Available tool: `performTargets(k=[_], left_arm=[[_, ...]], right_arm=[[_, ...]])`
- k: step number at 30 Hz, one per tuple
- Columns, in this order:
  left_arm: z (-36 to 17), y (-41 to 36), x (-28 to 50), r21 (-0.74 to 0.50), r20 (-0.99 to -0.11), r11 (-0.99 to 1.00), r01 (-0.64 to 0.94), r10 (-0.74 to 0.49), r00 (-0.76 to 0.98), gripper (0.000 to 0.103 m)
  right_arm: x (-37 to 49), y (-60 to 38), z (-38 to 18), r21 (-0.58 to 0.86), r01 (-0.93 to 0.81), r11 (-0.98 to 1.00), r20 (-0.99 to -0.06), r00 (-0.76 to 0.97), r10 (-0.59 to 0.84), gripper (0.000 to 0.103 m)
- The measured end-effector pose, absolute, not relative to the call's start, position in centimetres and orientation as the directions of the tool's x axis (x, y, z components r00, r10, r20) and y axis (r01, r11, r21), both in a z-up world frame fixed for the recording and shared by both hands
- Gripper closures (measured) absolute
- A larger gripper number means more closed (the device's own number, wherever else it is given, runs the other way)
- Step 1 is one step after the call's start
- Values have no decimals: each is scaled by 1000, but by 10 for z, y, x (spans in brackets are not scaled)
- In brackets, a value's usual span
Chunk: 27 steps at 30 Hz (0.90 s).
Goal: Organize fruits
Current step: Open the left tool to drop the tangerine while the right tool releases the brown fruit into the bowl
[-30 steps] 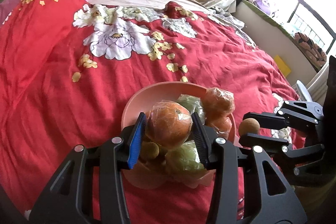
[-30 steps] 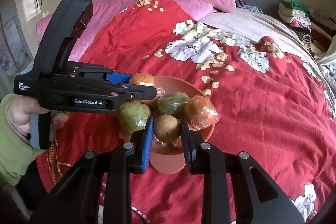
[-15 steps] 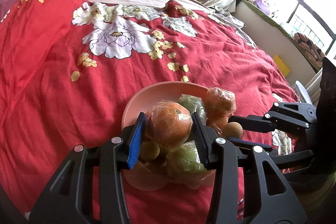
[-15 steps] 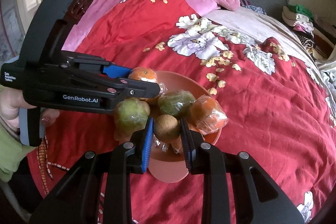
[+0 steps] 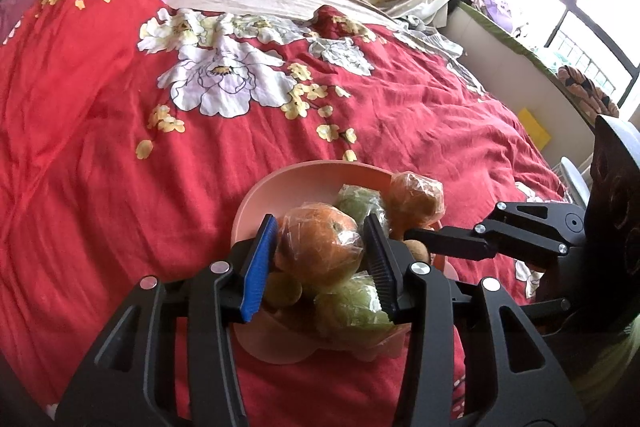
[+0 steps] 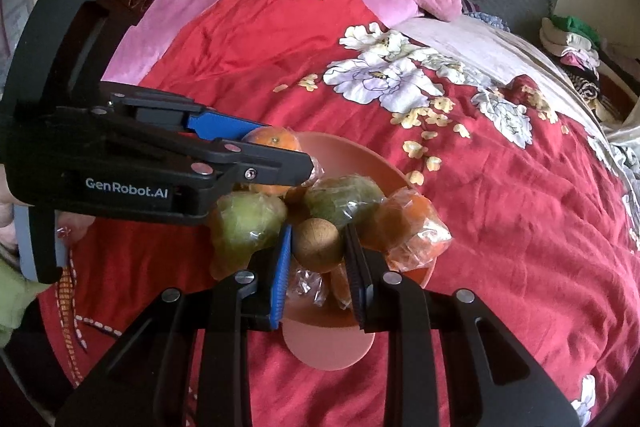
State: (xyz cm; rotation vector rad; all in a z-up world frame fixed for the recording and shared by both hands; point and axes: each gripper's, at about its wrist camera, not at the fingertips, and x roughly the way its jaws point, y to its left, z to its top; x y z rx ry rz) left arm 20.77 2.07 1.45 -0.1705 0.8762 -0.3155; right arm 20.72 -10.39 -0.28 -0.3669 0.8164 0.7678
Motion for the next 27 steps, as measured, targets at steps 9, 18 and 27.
performTargets(k=[9,18,27], left_arm=[[15,20,207,-273,-725,940,205,-341,598,67],[15,21,207,-272,-725,941,204,-339,599,67],[23,20,205,-267,-717,941,209,-338,609,63]], right_arm=[[203,-110,-2,-3,-731,683,-756,448,477,68],[194,-119,-1,27,-720,694,-751,444,489,59],[183,-127,3,45,-709,704,-743,447,498,45]])
